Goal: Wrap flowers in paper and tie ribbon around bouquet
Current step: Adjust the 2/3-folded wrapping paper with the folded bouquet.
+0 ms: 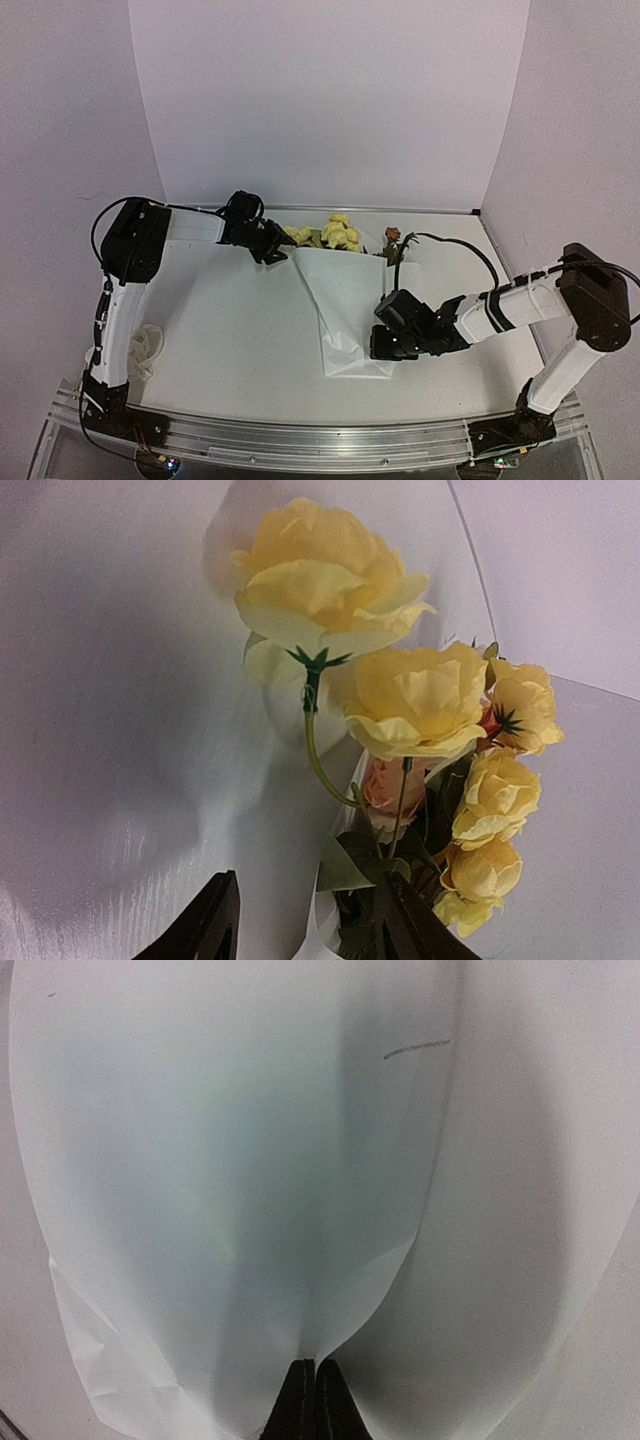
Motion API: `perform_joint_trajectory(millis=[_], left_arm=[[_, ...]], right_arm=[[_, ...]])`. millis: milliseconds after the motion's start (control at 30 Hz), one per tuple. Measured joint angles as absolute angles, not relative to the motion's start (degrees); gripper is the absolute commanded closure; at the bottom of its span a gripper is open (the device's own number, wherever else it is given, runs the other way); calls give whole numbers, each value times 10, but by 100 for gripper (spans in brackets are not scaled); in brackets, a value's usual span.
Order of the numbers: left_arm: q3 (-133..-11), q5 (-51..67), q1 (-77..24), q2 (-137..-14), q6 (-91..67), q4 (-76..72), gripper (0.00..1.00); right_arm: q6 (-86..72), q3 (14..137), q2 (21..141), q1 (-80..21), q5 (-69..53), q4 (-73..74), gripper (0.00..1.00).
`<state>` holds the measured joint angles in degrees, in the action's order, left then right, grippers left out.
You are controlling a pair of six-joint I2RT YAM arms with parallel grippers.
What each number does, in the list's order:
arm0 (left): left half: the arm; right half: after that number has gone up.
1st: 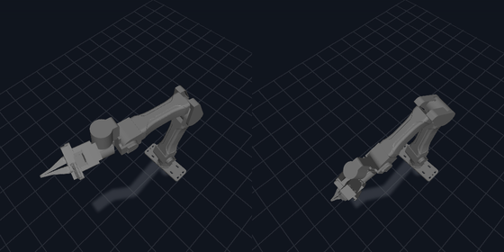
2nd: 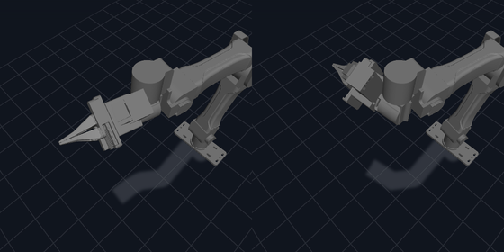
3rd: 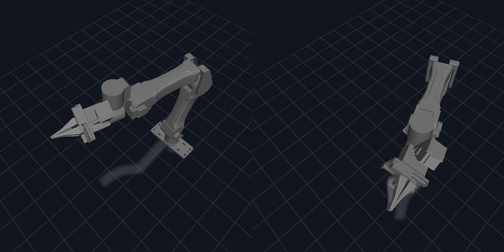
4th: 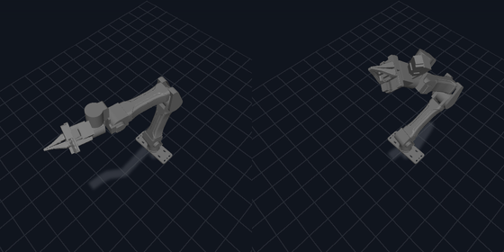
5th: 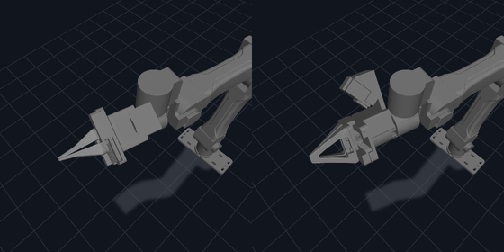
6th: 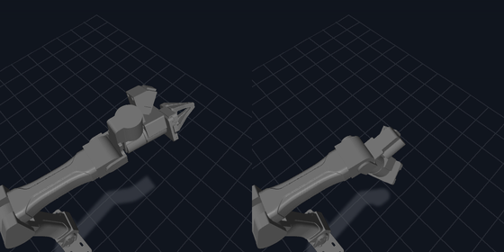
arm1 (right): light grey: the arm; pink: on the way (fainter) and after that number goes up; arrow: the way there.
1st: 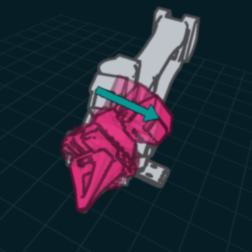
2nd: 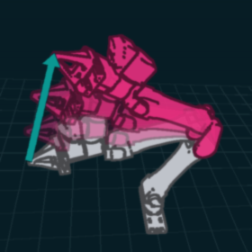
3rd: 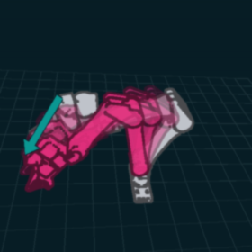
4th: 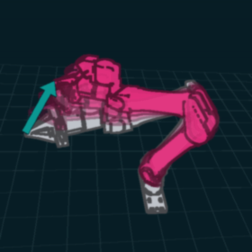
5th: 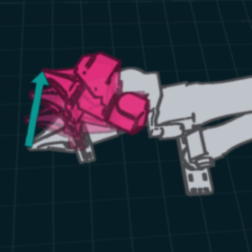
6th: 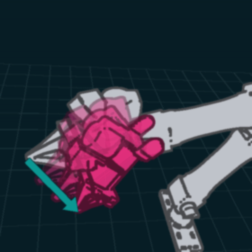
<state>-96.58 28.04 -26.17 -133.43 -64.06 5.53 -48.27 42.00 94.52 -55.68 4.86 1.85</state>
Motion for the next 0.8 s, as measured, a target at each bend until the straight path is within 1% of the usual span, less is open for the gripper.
perform_joint_trajectory(millis=[133,200,400,467,533,567,800], left_arm=[[-968,287,-269,-1337,-639,76,55],[-969,291,-274,-1339,-638,78,59],[-979,304,-285,-1346,-628,85,86],[-979,305,-285,-1346,-626,90,93],[-979,303,-285,-1346,-617,100,98],[-979,303,-285,-1346,-610,107,100],[-985,278,-280,-1337,-524,207,100]], right_arm=[[-480,422,945,-557,49,21,100],[-479,424,945,-557,49,24,100],[-474,426,946,-557,49,27,100],[-472,426,946,-557,49,28,100],[-467,428,946,-557,49,31,100],[-463,428,946,-557,49,32,100],[-418,454,946,-585,45,59,100]])
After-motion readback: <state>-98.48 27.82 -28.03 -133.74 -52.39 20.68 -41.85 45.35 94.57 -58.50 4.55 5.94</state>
